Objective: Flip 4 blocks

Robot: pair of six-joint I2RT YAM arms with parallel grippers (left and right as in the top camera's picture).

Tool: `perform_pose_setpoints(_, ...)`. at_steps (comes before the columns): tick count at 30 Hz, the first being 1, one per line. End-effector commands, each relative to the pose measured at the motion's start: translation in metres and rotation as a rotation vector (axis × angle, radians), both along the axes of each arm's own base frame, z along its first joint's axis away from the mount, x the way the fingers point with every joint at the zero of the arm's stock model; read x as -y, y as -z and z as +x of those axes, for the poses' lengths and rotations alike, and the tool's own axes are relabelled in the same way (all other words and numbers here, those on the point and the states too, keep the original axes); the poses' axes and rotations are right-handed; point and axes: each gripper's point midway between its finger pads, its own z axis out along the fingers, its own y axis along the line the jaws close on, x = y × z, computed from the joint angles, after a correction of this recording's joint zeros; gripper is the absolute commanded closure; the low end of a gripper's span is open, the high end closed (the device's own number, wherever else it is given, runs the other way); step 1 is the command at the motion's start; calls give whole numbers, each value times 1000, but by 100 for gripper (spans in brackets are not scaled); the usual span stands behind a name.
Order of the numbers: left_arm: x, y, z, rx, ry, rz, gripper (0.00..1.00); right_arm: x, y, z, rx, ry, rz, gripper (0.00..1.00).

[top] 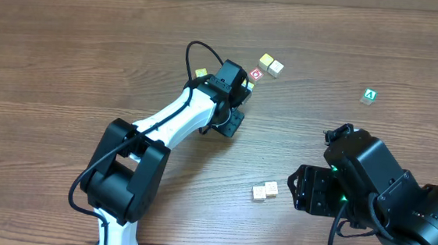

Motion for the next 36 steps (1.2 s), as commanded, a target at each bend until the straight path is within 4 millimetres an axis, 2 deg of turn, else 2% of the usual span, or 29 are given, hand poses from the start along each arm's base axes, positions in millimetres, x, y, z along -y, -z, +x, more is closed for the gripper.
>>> perform_pose_setpoints(1, -2, 3, 0, -7, -28, 13, 77, 0, -7, 2, 20, 10, 20, 32)
perform_pose_setpoints(4, -6, 3, 0, -8, -62, 29, 82, 0, -7, 2, 20, 10, 20, 33)
perform_pose_setpoints(7, -10, -2, -1, -28, -112, 46, 92, 0, -7, 2, 19, 10, 19, 33)
perform_pose_setpoints(10, -13, -19, -2, -67, -193, 50, 96, 1, -7, 3, 25, 13, 16, 33)
perform_pose_setpoints(15, -27, -47, -13, -126, -317, 58, 96, 10, -6, 6, 31, 73, -14, 33)
perform_pose_setpoints(20, -41, -64, -44, -198, -401, 63, 95, 16, -4, 7, 36, 101, -40, 33)
perform_pose_setpoints(23, -48, -61, -66, -213, -453, 60, 95, 20, -3, 8, 35, 126, -52, 32)
perform_pose_setpoints(27, -51, -51, -111, -238, -491, -12, 96, 25, -2, 8, 39, 135, -76, 33)
perform_pose_setpoints(30, -43, -41, -148, -254, -498, -102, 96, 25, -2, 8, 41, 134, -76, 32)
perform_pose_setpoints(33, -36, -33, -173, -242, -503, -147, 96, 25, -2, 8, 42, 135, -78, 33)
perform_pose_setpoints(36, -10, -26, -193, -211, -473, -229, 96, 25, -2, 8, 42, 135, -78, 33)
